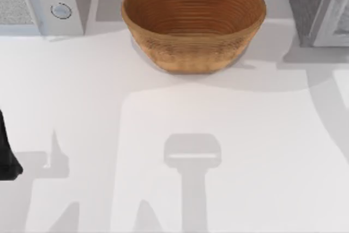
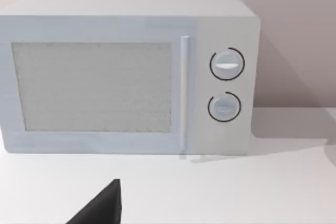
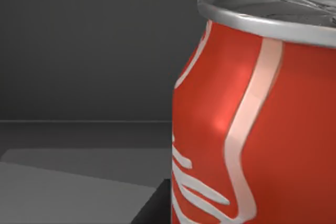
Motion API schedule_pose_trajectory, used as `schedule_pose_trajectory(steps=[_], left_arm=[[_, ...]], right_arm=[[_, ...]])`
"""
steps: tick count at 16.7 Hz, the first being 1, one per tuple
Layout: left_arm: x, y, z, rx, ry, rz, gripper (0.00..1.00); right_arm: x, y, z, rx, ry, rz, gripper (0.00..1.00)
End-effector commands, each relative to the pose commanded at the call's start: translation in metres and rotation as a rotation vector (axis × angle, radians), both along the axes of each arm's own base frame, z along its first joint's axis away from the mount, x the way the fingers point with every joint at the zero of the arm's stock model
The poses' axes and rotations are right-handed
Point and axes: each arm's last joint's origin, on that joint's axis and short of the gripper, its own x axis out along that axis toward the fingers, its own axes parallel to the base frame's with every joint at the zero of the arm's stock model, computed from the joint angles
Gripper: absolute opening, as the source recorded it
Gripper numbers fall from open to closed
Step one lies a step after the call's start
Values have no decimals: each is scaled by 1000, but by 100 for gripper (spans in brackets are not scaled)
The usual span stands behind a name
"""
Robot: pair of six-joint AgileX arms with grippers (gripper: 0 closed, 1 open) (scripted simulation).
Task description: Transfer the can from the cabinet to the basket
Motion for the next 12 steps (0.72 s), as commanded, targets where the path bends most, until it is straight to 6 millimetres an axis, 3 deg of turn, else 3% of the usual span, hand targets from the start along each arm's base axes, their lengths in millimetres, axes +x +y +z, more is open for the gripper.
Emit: schedule_pose_trajectory(steps=[4, 7, 10, 12], left_arm=[[0, 0, 0, 0, 0, 0, 100], [0, 0, 0, 0, 0, 0, 100], [0, 0, 0, 0, 0, 0, 100], [0, 0, 0, 0, 0, 0, 100]], right_arm=[[2, -1, -6, -2, 11, -4, 0], [-4, -5, -21, -3, 15, -5, 0], [-12, -11, -53, -6, 26, -4, 0], [-18, -15, -86, -8, 41, -2, 0]])
